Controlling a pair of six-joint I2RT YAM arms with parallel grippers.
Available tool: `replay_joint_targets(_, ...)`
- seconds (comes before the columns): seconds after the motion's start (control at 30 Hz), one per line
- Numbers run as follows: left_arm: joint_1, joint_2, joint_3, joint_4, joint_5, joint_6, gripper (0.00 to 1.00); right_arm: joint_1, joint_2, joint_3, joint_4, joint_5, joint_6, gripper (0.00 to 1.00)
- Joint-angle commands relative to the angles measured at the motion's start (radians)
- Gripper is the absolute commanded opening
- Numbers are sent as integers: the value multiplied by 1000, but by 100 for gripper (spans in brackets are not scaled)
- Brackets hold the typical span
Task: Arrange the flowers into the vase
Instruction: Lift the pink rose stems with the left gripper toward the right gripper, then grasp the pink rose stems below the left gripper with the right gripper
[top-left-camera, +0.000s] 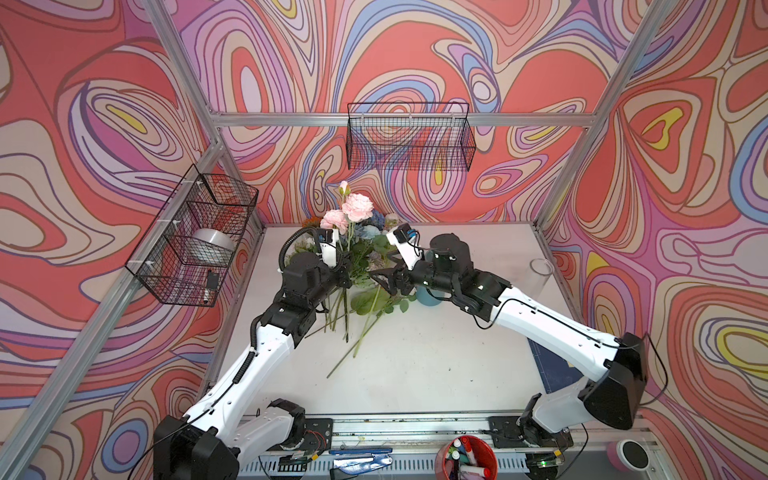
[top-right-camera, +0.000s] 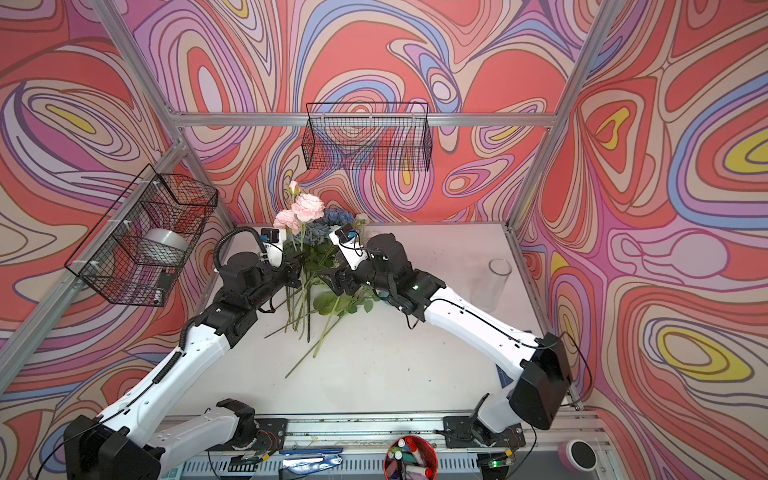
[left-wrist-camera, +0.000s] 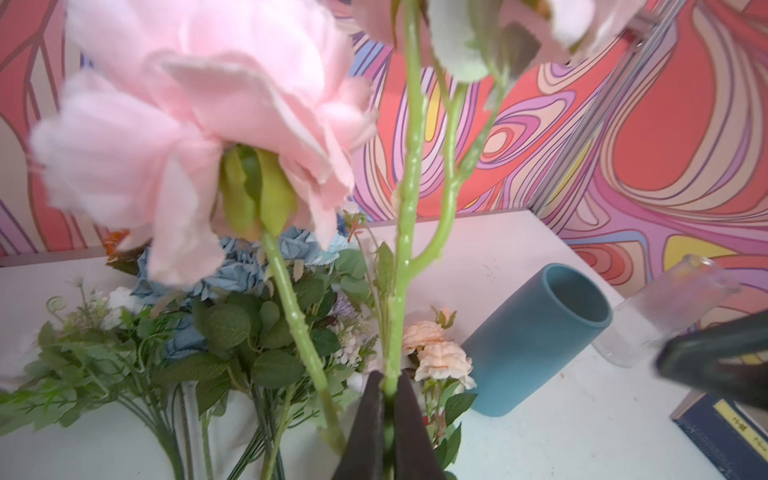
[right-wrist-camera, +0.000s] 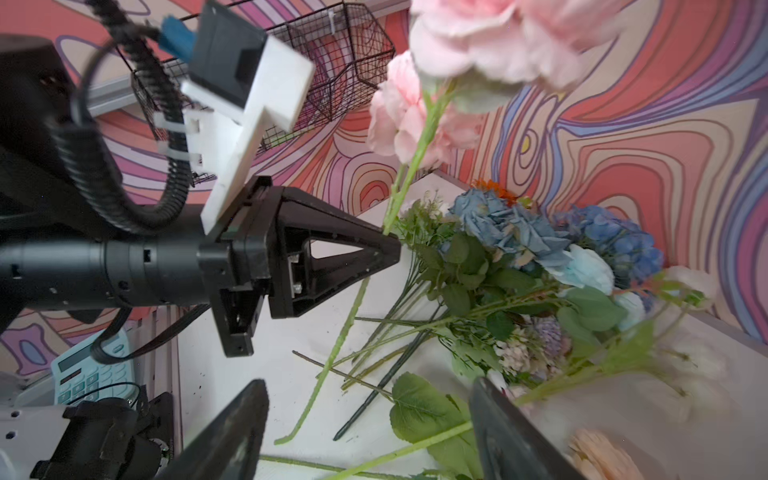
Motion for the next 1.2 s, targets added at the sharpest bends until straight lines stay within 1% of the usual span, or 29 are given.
replay_joint_targets(0.0, 2, -36, 22, 90, 80, -63, 0, 6, 58, 29, 20, -48, 53, 74)
replay_joint_targets(0.17, 1, -81, -25, 158, 111, -99, 0, 7, 110, 43, 35, -39, 83, 71)
replay_joint_targets(0.33, 2, -107, -95, 266, 160, -151, 0, 7, 134, 44, 69, -77, 124, 66)
replay_joint_targets(0.4, 2, -111, -125, 312, 174, -164, 0, 7, 142, 47, 79, -95, 140, 62)
replay_joint_targets(0.47, 1, -114, -147, 336, 169, -165, 0, 6, 142, 47, 77, -107, 150, 60)
replay_joint_targets(0.63, 2, -114, -169, 347, 144, -142, 0, 6, 105, 21, 42, -76, 144, 59)
replay_joint_targets(0.73, 1, -109, -176, 371, 153, -159, 0, 7, 100, -5, 81, -99, 165, 56)
replay_joint_targets(0.97, -6, -106, -192, 432, 161, -201, 0, 9, 149, 15, 135, -149, 207, 50)
replay_joint_targets(1.1, -10, -103, -207, 459, 162, -224, 0, 8, 161, 24, 145, -164, 211, 42)
replay_joint_targets(1.17, -13, -102, -213, 475, 165, -237, 0, 8, 167, 26, 144, -166, 211, 36)
